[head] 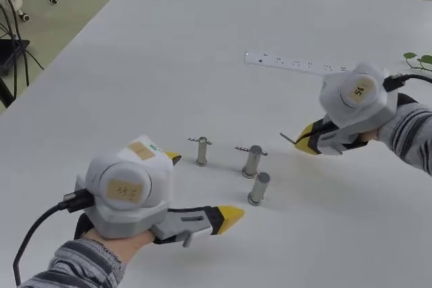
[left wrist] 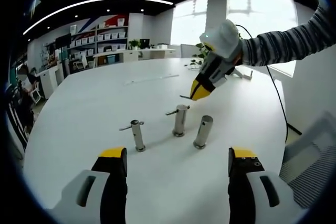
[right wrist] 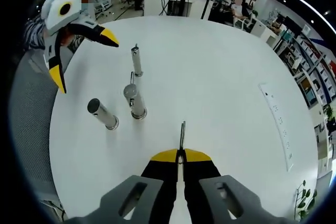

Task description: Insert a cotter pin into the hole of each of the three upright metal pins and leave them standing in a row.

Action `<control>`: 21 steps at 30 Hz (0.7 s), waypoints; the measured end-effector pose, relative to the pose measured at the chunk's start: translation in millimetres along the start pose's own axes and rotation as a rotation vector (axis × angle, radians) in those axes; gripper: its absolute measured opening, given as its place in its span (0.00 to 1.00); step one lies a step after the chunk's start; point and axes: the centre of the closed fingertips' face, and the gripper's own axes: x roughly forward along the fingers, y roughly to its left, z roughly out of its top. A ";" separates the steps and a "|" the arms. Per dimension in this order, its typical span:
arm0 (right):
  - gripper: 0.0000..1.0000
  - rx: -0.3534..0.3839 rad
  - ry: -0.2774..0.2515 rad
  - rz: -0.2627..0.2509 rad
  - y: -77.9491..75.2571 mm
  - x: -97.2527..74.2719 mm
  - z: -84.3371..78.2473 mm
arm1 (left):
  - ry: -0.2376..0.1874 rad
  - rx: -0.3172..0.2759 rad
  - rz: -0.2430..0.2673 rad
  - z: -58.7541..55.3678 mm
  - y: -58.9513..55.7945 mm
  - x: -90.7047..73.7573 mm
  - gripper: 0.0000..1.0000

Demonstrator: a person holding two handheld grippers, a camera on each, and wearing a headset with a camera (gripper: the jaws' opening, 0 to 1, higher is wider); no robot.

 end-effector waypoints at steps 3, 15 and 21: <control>0.00 -0.029 -0.017 -0.004 7.8 -8.0 4.1 | -0.015 -0.011 -0.012 6.4 -3.1 -0.8 0.75; 0.00 -0.187 -0.084 -0.007 47.1 -29.4 24.6 | -0.030 -0.069 -0.082 23.5 -15.4 -1.9 0.65; 0.00 -0.298 -0.101 -0.002 64.0 -31.5 32.9 | -0.039 -0.121 -0.119 30.7 -22.1 1.1 0.55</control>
